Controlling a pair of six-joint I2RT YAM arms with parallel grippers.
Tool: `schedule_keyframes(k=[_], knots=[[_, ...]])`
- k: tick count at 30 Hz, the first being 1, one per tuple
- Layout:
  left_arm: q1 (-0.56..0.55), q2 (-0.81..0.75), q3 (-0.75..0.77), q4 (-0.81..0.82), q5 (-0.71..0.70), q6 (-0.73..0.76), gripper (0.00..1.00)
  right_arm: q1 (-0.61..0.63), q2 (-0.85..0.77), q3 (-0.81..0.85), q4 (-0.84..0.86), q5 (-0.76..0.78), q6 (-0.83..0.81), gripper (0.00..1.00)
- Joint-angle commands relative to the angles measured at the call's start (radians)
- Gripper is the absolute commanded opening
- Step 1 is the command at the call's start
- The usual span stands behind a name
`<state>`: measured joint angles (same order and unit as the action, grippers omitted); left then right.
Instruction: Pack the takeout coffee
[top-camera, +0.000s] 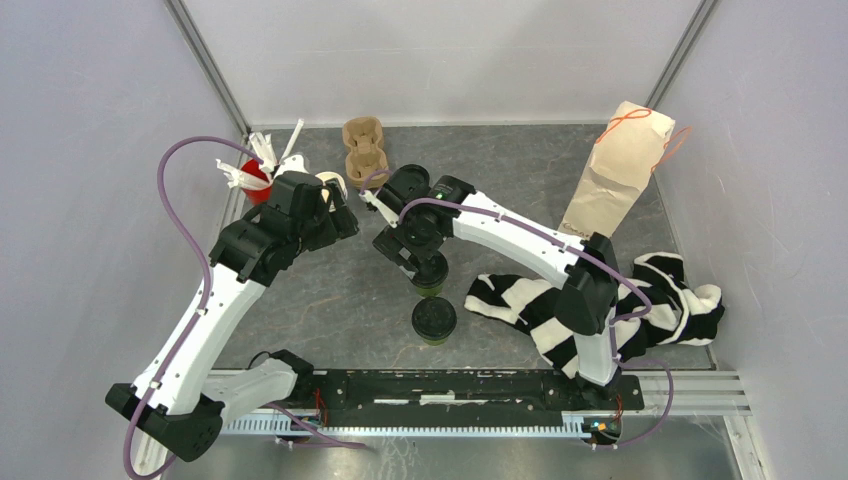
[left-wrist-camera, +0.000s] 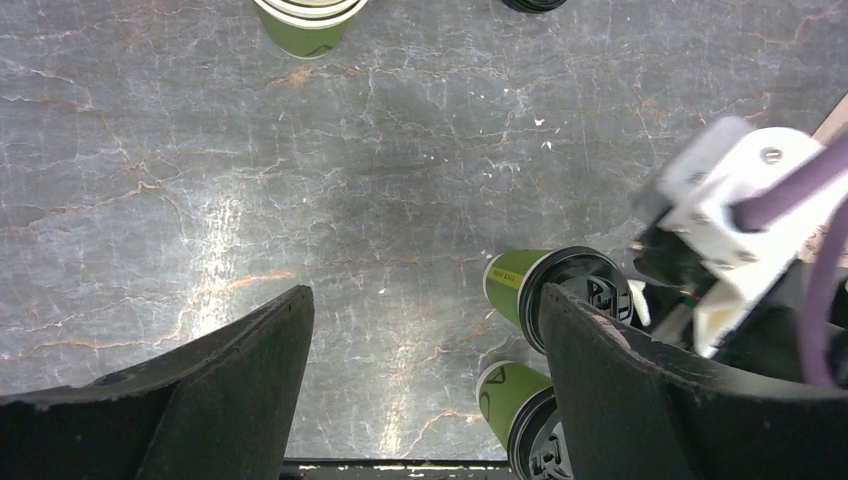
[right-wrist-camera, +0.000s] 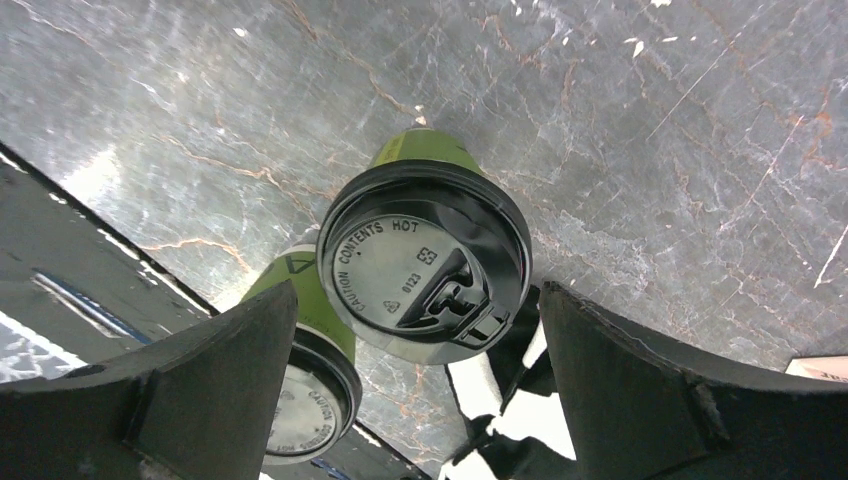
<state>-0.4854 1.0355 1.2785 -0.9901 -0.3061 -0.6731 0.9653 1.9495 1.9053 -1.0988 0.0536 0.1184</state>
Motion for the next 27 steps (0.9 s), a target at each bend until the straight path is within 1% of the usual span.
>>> schedule_keyframes(k=[1,3,5,7,9,10,12,14,16,18,21,25,27], knots=[[0.005,-0.015,0.04,0.012,0.065,0.031,0.91,-0.064,-0.189,-0.087,0.016,-0.099,0.048,0.98],[0.005,-0.011,0.02,0.053,0.16,0.047,0.9,-0.14,-0.317,-0.273,0.15,-0.239,0.059,0.98],[0.007,0.009,-0.011,0.1,0.285,0.051,0.9,-0.24,-0.431,-0.493,0.308,-0.422,0.085,0.96],[0.009,0.057,-0.049,0.146,0.464,0.046,0.87,-0.32,-0.481,-0.631,0.458,-0.624,0.113,0.93],[0.01,0.131,-0.091,0.189,0.626,0.031,0.81,-0.379,-0.516,-0.746,0.609,-0.729,0.167,0.92],[0.011,0.155,-0.119,0.215,0.685,0.027,0.79,-0.408,-0.529,-0.792,0.684,-0.778,0.198,0.92],[0.014,0.191,-0.163,0.261,0.745,0.025,0.78,-0.452,-0.537,-0.887,0.854,-0.866,0.279,0.89],[0.019,0.223,-0.196,0.316,0.81,0.03,0.76,-0.48,-0.531,-0.957,1.009,-0.921,0.367,0.87],[0.024,0.249,-0.215,0.346,0.822,0.028,0.73,-0.485,-0.503,-0.991,1.114,-0.958,0.422,0.83],[0.033,0.266,-0.228,0.362,0.799,0.02,0.72,-0.484,-0.471,-1.0,1.162,-0.969,0.439,0.82],[0.057,0.291,-0.237,0.369,0.788,0.009,0.69,-0.486,-0.421,-0.973,1.157,-0.969,0.423,0.81],[0.067,0.317,-0.27,0.445,0.858,-0.014,0.68,-0.488,-0.373,-0.939,1.139,-0.95,0.411,0.78],[0.069,0.345,-0.266,0.435,0.87,0.001,0.66,-0.491,-0.348,-0.925,1.137,-0.938,0.407,0.75]])
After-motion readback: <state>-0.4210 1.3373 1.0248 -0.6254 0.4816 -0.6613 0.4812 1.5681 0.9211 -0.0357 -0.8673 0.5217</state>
